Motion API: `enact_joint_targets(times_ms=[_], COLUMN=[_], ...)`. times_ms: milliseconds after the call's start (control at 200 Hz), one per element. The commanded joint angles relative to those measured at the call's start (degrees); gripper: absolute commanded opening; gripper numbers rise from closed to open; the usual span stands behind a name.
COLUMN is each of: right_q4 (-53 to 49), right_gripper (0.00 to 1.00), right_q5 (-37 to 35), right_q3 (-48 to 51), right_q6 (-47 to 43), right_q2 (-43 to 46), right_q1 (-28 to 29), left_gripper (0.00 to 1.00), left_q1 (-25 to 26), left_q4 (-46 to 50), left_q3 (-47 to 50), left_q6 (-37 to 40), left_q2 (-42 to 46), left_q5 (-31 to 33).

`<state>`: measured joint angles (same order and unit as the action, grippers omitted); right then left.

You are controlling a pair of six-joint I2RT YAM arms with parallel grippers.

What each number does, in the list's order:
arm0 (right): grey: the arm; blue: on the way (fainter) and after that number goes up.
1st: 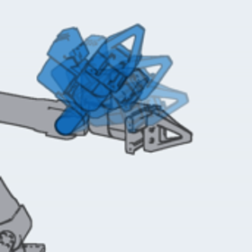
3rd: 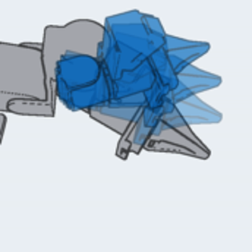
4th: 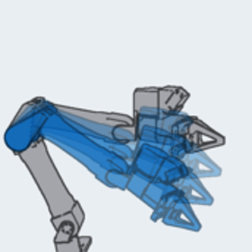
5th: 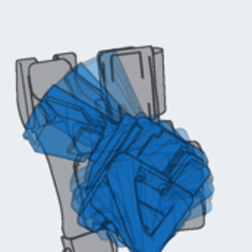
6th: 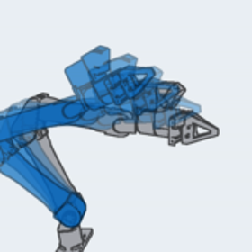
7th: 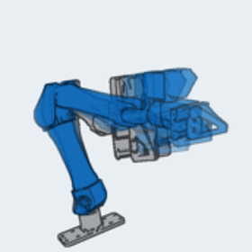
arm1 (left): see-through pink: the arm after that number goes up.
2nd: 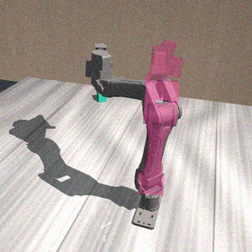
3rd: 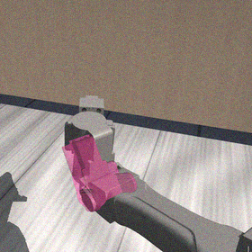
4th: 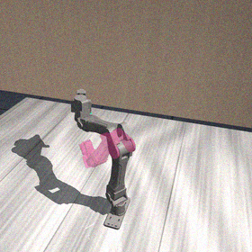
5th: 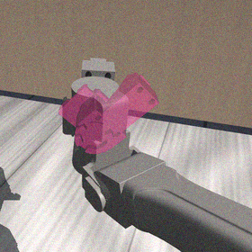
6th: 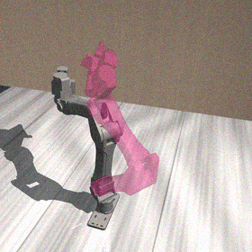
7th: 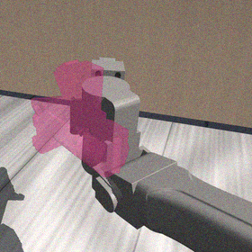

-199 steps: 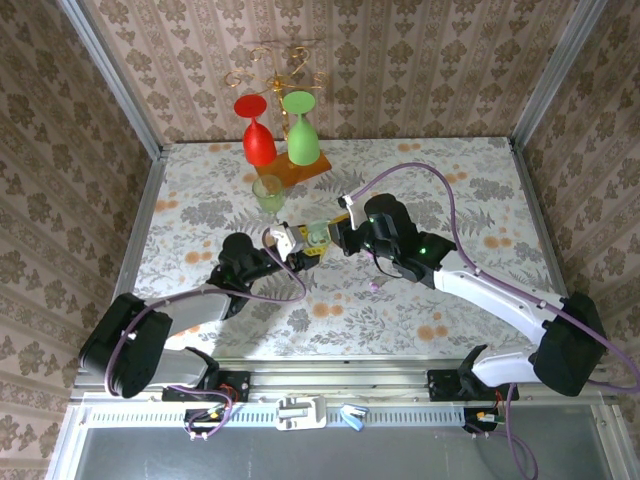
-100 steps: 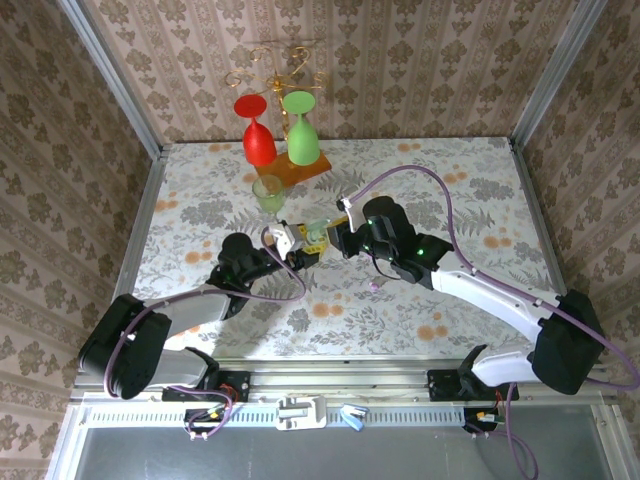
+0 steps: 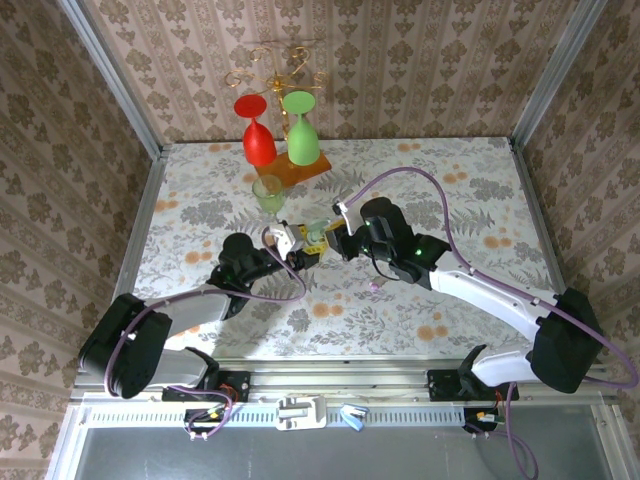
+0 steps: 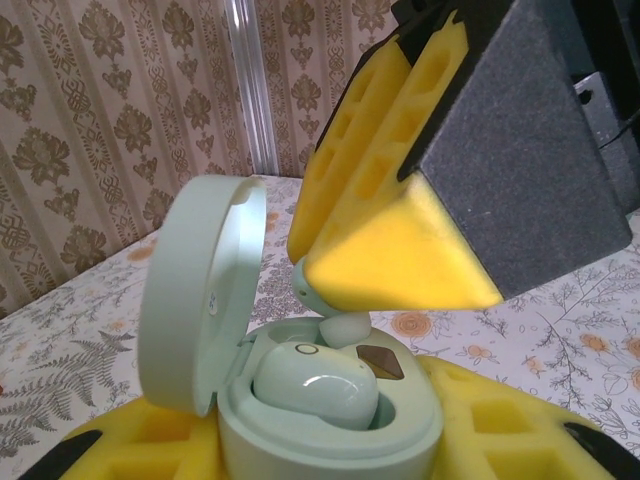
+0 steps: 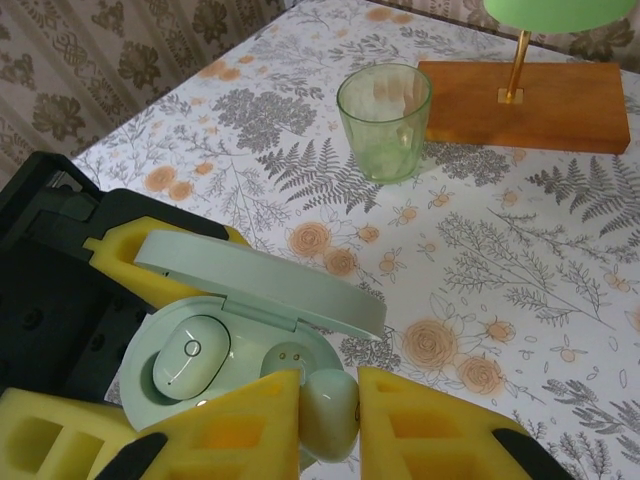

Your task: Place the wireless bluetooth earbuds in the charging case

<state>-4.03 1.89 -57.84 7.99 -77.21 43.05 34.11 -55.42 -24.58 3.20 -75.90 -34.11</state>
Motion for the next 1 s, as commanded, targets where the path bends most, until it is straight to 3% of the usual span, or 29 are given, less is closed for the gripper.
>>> enact_joint_targets(times_ms=[0, 275, 700, 995], right_q4=[-3.5, -1.8, -0.4, -1.7], right_gripper=[0.20, 0.26, 0.27, 0.36], right_q5=[-0.1, 0.8, 2.4, 1.6], right_q3=[-1.4, -1.4, -2.6, -3.6], right_q6=[-2.0, -0.2, 2.5, 2.7], right_q2=[-1.4, -0.1, 0.4, 1.1], right_q1=[0.9, 0.9, 1.0, 1.0], left_gripper=[0.16, 0.16, 0.16, 0.16], left_q1=[0.3, 0.3, 0.3, 0.3], left_q4=[-2.9, -3.4, -6.4, -7.0], left_q3=[-2.1, -2.0, -2.1, -2.4], left_q6=[-1.1, -1.4, -2.9, -3.1], left_q2=[0.0, -0.4, -2.5, -3.0], left_q5=[-0.1, 0.0, -0.9, -0.9])
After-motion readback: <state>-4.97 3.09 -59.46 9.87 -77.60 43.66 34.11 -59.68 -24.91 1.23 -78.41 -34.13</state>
